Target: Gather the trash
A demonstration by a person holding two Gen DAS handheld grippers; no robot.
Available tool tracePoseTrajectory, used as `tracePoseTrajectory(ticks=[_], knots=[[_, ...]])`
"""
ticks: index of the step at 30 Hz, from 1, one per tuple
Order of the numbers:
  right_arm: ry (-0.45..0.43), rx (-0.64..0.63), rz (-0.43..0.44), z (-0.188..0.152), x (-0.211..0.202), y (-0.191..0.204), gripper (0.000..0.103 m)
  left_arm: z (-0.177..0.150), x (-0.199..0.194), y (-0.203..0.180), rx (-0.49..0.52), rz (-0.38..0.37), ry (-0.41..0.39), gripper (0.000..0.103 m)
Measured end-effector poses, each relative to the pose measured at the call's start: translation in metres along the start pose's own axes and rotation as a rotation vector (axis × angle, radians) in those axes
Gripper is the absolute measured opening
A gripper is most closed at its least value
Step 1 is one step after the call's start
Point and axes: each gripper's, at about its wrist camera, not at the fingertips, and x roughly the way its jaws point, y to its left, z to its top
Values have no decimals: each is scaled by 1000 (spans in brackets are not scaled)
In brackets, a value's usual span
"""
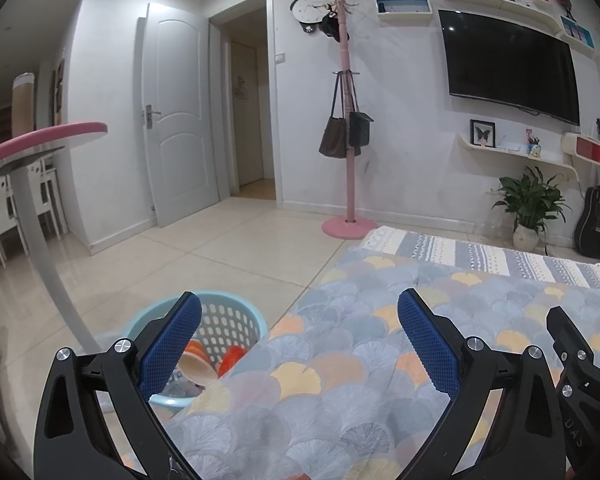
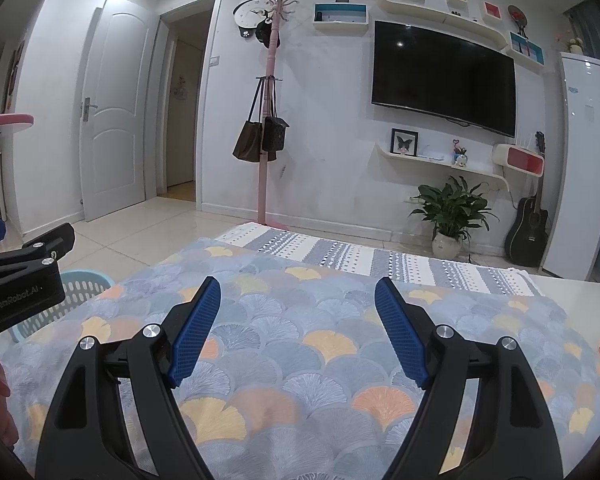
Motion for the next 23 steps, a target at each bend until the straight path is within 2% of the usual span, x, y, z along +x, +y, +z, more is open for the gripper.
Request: tracePoseTrajectory(ticks=[6,9,12,18,23], knots=[[2,-3,1,0,0,0,75,-5,3,-3,6,-1,32,96],[3,-3,2,0,0,1,75,-6,5,-7,28,41,52,96],[7,-4,2,-1,1,0,75,-9,8,-8,36,49,66,96],[7,-4,3,-1,2,0,75,-8,8,-2,-2,7,80,96],[7,-2,5,-2,2,0,75,-9,7,-5,5,-3,81,96]])
